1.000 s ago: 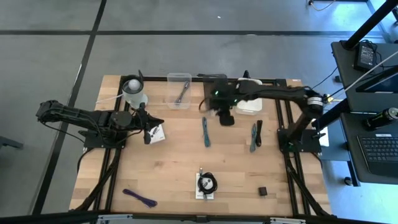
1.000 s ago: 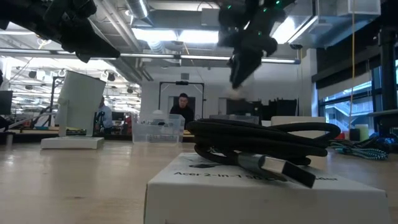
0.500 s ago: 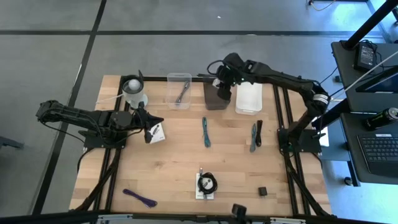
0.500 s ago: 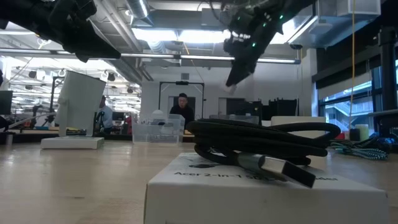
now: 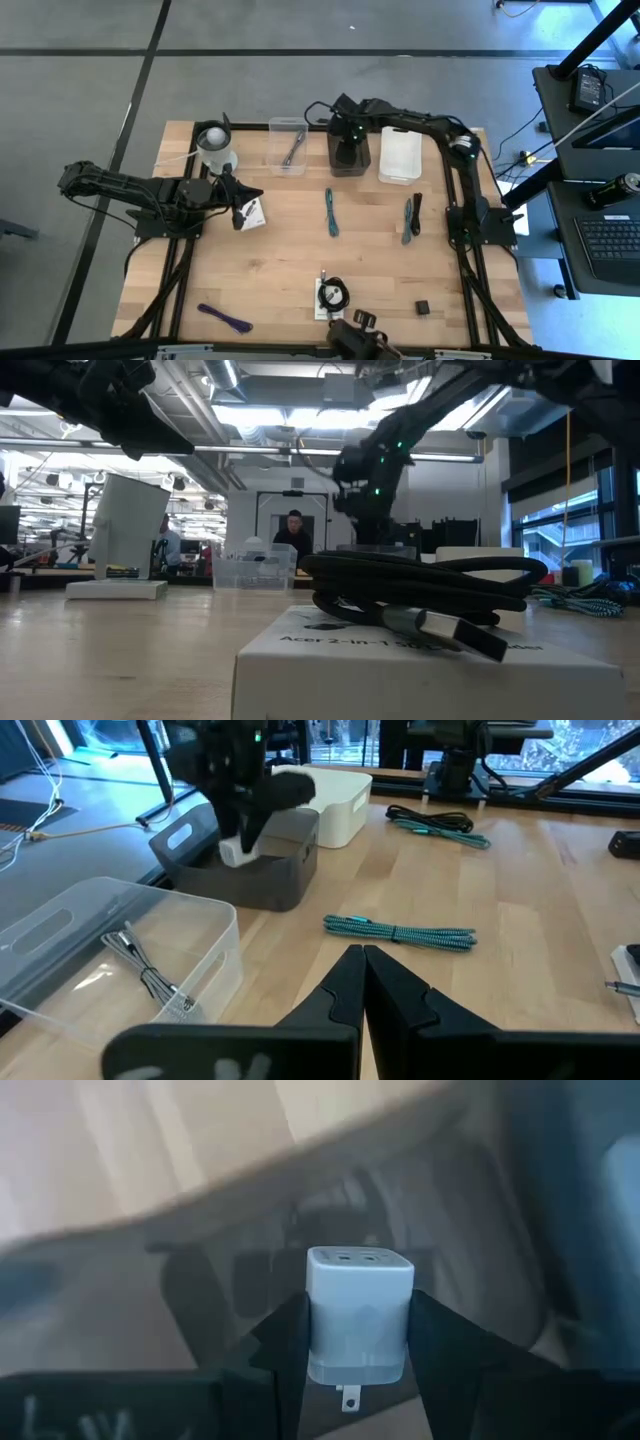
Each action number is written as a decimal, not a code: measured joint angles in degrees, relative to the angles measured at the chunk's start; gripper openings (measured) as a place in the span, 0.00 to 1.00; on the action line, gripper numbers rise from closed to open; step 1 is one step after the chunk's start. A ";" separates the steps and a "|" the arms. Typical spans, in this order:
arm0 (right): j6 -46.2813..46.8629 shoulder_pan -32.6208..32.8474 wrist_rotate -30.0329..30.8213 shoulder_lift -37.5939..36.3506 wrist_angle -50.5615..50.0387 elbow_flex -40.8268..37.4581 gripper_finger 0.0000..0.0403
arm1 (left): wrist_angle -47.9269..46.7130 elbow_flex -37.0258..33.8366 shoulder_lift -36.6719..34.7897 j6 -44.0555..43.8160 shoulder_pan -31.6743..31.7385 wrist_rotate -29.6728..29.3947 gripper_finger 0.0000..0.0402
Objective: Pick and place items into bin
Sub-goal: Put the white charger adapter into the black bin
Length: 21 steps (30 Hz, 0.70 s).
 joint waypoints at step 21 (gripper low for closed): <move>0.22 -0.99 5.88 4.78 1.61 1.91 0.36 | 0.00 0.00 0.01 -0.63 0.00 0.04 0.01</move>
